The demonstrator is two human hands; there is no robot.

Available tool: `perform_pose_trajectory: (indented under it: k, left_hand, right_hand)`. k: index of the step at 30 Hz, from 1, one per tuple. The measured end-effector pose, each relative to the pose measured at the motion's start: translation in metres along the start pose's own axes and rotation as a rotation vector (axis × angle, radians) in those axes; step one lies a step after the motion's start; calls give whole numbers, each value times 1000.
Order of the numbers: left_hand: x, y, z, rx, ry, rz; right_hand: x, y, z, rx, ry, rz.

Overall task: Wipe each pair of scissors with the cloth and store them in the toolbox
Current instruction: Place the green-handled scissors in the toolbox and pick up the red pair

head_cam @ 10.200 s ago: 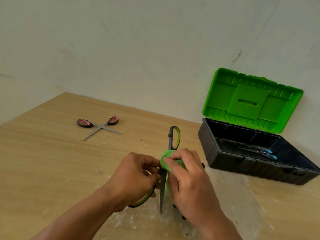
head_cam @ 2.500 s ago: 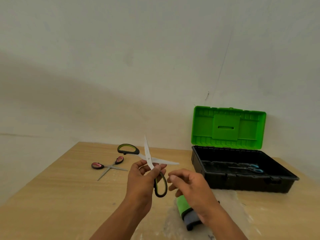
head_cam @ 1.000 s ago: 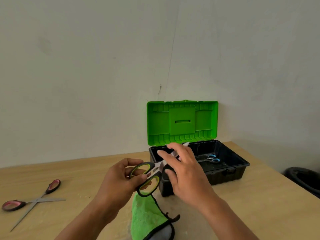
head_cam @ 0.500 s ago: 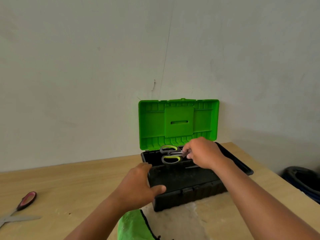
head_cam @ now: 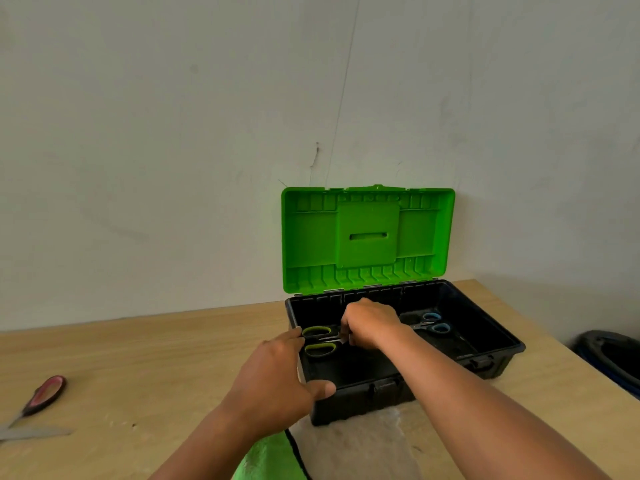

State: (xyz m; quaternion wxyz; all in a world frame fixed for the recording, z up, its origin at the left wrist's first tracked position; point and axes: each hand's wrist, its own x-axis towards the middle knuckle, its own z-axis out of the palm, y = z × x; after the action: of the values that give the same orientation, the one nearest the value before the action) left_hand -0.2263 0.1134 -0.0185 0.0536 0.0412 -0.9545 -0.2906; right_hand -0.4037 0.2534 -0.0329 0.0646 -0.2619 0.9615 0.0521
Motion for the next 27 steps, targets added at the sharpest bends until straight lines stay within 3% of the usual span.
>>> perform_pose_trajectory:
  k: [7,12,17,19,23,27]
  left_hand:
    - [-2,-3,4,-9,17,14]
    - [-12,-2,4,-26,106,30]
    - [-34,-46,-8,-4,222,-42]
    - [-46,-75,-26,16,283,-110]
    - [-79,-140,-73,117,363,-291]
    - [-117,-204,-111,262,394,-493]
  right_hand:
    - [-8,-6,-4,-1,30,16]
    - [-36,-27,-28,160,193,31]
    - [-90,-75,-49,446,392,-171]
    - [-116,-97,-47,512,347,-265]
    - [-145,-126,-22,419,67,-284]
    - [-153,-144,12,298,61,-208]
